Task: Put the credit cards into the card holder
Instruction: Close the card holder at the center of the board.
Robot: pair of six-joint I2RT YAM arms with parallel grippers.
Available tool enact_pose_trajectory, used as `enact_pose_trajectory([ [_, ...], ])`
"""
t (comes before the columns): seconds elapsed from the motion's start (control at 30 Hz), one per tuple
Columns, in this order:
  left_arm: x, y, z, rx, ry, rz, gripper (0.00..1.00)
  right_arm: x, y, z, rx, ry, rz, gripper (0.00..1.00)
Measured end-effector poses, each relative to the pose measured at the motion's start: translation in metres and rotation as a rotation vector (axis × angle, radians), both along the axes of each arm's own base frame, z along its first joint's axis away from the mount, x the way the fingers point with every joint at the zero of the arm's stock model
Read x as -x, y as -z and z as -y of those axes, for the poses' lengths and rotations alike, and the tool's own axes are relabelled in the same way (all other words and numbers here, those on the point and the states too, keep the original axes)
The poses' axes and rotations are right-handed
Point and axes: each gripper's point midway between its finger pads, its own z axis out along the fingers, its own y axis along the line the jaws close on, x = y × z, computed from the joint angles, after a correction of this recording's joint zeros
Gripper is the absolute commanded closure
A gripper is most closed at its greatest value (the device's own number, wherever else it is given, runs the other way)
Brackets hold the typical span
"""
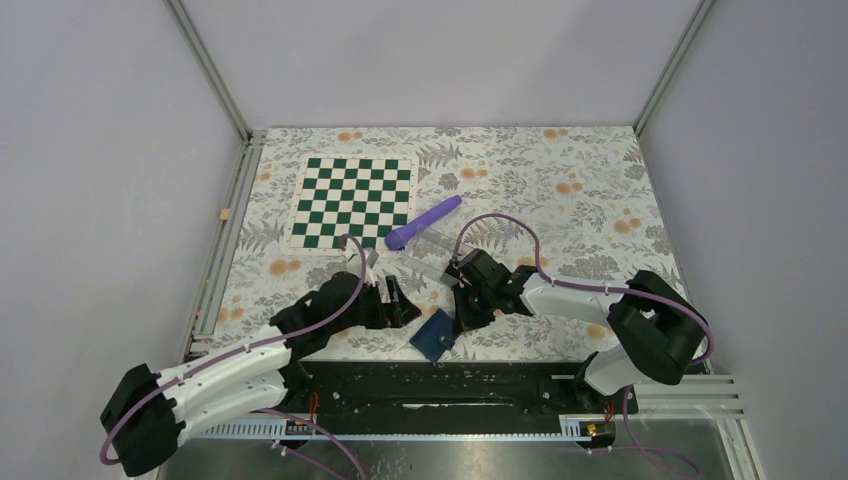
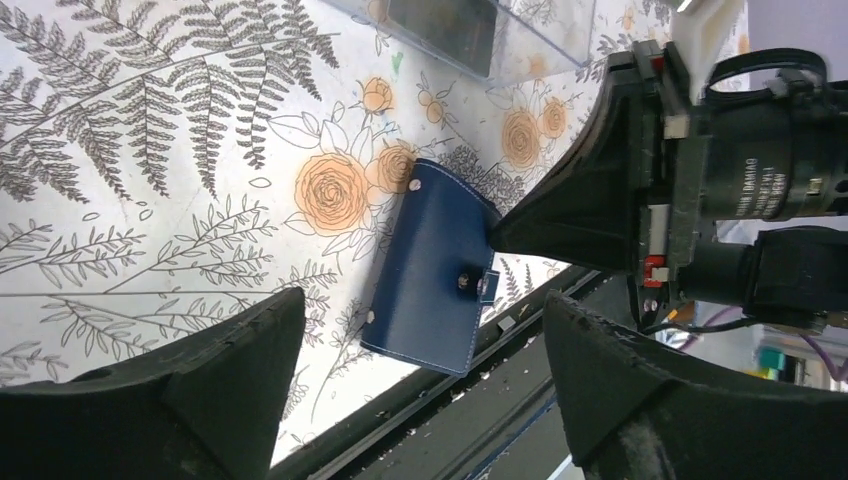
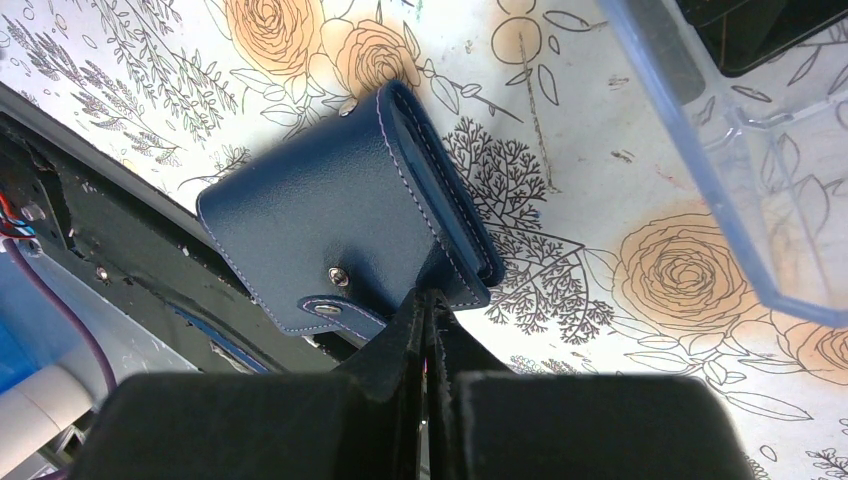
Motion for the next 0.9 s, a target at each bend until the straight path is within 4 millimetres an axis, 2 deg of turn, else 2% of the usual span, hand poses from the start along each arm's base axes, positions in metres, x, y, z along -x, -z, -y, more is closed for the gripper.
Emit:
enact_pose_trajectory([
  [0.1, 0.001, 0.013, 0.003, 0.065, 0.033, -0.066, 0.31, 0.0, 0.0, 0.0, 0.001, 0.0, 0.0, 1.0],
  [0.17, 0.009, 0.025, 0.012, 0.08, 0.104, -0.139, 0.38, 0.0, 0.0, 0.0, 0.001, 0.0, 0.0, 1.0],
  [0.3, 0.03, 0.043, 0.027, 0.07, 0.242, -0.283, 0.45, 0.0, 0.0, 0.0, 0.001, 0.0, -0.001, 1.0],
  [0.4, 0.033, 0.041, 0.041, 0.077, 0.327, -0.327, 0.5, 0.0, 0.0, 0.001, 0.002, 0.001, 0.0, 1.0],
  [0.57, 0.025, 0.022, 0.062, 0.113, 0.417, -0.307, 0.6, 0.0, 0.0, 0.001, 0.002, 0.0, -0.001, 1.0],
  [0.63, 0.023, 0.02, 0.067, 0.118, 0.439, -0.304, 0.62, 0.0, 0.0, 0.001, 0.002, 0.0, -0.001, 1.0],
  [0.9, 0.036, 0.044, 0.071, 0.062, 0.483, -0.38, 0.68, 0.0, 0.0, 0.001, 0.002, 0.0, -0.001, 1.0],
])
